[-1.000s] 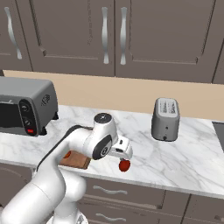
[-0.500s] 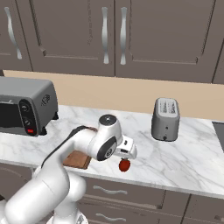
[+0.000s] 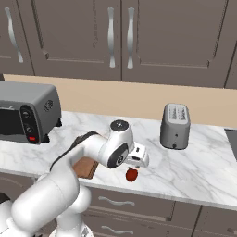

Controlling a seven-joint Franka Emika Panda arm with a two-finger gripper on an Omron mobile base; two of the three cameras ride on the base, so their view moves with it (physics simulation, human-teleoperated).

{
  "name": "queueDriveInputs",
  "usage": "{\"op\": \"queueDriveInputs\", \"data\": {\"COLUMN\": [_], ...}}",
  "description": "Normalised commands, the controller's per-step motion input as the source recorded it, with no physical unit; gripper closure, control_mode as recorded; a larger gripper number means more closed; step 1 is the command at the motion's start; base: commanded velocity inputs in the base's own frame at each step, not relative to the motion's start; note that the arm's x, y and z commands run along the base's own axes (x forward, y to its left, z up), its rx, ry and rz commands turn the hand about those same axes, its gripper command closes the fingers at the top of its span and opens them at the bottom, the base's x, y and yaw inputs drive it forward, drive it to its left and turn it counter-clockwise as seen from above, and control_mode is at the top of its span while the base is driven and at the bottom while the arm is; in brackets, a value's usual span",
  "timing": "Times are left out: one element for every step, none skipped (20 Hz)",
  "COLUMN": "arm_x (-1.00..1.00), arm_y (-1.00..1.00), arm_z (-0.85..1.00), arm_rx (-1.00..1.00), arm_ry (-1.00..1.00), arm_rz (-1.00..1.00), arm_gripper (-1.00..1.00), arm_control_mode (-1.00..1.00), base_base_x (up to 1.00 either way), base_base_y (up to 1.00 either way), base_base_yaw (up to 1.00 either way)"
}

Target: Place the avocado, onion, tomato, and bell pepper on the cutting board.

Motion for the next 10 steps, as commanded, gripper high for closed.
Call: {"op": "queueDriveInputs", "data": {"arm_x": [-0.03,-0.04,-0.03,-0.04,-0.03,-0.01,0.00,0.00,0.00,0.00], "arm_y": [-0.11,-0.09,-0.06,-0.03,0.00,0.00,0.00,0.00,0.00,0.00], "arm_z": [-0.14,-0.17,-0.19,-0.21,-0.25,-0.27,-0.27,-0.26,-0.25,-0.26], "arm_rx": [0.00,0.00,0.00,0.00,0.00,0.00,0.00,0.00,0.00,0.00], "arm_ry": [0.00,0.00,0.00,0.00,0.00,0.00,0.00,0.00,0.00,0.00], "arm_rz": [0.00,0.00,0.00,0.00,0.00,0.00,0.00,0.00,0.00,0.00], "arm_gripper": [-1.00,-1.00,-1.00,-1.00,-1.00,-1.00,-1.00,-1.00,-1.00,-1.00], "arm_control_mode": [-1.00,-1.00,-1.00,-1.00,-1.00,-1.00,-1.00,-1.00,-1.00,-1.00], "base_base_x": [0.00,0.00,0.00,0.00,0.00,0.00,0.00,0.00,0.00,0.00], "base_base_y": [0.00,0.00,0.00,0.00,0.00,0.00,0.00,0.00,0.00,0.00], "base_base_yaw": [0.00,0.00,0.00,0.00,0.00,0.00,0.00,0.00,0.00,0.00]}}
